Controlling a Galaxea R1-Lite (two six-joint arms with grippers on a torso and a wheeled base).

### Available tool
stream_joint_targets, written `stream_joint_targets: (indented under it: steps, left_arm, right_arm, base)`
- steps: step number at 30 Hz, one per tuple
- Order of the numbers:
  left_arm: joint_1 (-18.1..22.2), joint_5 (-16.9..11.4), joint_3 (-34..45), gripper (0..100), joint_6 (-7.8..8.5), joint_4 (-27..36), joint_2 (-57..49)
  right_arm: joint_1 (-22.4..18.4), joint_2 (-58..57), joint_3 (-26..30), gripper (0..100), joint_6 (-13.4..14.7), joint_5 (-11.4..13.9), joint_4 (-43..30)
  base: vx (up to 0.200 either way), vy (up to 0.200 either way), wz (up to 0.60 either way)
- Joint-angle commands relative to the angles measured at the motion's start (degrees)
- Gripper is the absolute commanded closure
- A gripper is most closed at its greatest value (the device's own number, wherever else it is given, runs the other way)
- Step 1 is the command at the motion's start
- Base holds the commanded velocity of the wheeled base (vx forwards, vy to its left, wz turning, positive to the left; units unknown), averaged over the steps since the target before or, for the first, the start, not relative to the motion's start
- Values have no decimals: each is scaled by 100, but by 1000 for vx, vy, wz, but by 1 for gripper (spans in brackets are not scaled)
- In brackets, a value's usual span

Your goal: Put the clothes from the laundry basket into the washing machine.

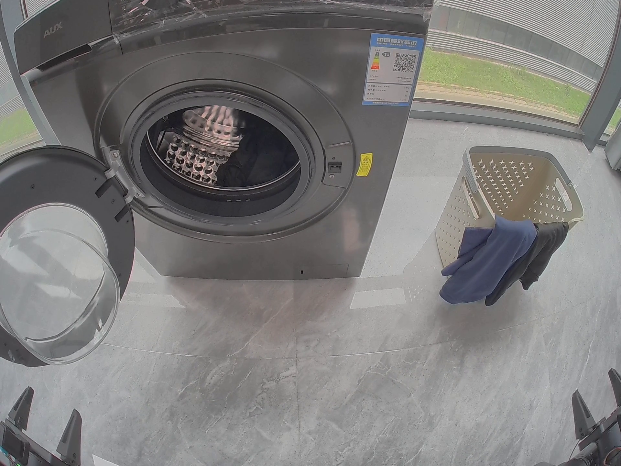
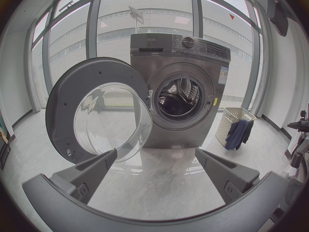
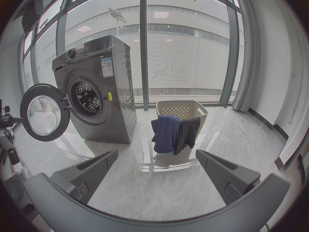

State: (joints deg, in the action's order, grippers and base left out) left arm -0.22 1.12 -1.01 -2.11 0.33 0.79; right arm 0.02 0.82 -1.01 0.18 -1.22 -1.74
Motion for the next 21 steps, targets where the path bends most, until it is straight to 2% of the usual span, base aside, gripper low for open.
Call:
stream_joint_targets:
  steps: [1,6,21]
  left_arm:
    - [4,37,92,0,-18,2,-70]
    - [4,20,101,0,88,2,-62]
    - [4,2,101,0,149,2,-70]
  right_arm:
    - [6,-82,40,0,-1,-1,-1]
    - [6,-82,40,0,-1,-1,-1]
    - [6,-82,40,0,-1,-1,-1]
  base:
    - [0,0,0]
    - [0,0,0]
    - [0,-200,0]
